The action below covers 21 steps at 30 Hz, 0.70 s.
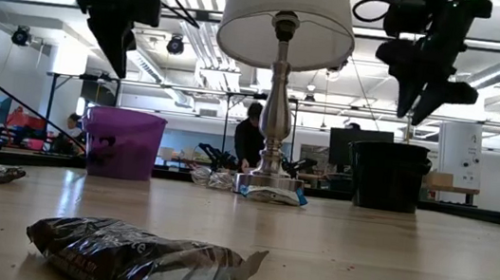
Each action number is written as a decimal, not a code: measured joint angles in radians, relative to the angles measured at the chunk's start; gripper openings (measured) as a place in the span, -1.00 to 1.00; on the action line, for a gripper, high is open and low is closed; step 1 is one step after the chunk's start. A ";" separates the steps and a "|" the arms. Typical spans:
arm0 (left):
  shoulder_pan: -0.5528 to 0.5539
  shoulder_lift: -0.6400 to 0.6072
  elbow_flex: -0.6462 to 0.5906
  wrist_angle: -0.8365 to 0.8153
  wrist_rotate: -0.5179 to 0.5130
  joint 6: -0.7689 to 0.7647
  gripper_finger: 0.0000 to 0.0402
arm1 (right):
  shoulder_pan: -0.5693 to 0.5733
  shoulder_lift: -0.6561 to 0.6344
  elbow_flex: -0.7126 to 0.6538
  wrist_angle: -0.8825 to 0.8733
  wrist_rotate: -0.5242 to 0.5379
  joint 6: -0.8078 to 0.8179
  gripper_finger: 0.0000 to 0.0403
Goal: Sort candy
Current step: Put the black chocolate into the orange bucket
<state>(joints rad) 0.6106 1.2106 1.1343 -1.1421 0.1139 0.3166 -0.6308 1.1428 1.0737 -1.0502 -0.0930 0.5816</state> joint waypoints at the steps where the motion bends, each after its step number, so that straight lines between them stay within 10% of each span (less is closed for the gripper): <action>1: 0.000 0.000 0.000 -0.006 0.000 0.009 -0.37 | 0.000 -0.001 0.000 -0.020 -0.049 0.000 -0.30; 7: 0.000 0.000 0.000 -0.095 -0.037 0.022 -0.37 | 0.012 -0.009 0.000 -0.074 -0.240 0.005 -0.30; 21: -0.114 -0.021 -0.009 -0.321 0.113 -0.144 -0.37 | 0.024 -0.010 0.000 -0.023 -0.169 -0.012 -0.32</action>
<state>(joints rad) 0.4966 1.1900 1.1252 -1.4629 0.2273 0.1729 -0.6070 1.1324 1.0737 -1.0735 -0.2621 0.5699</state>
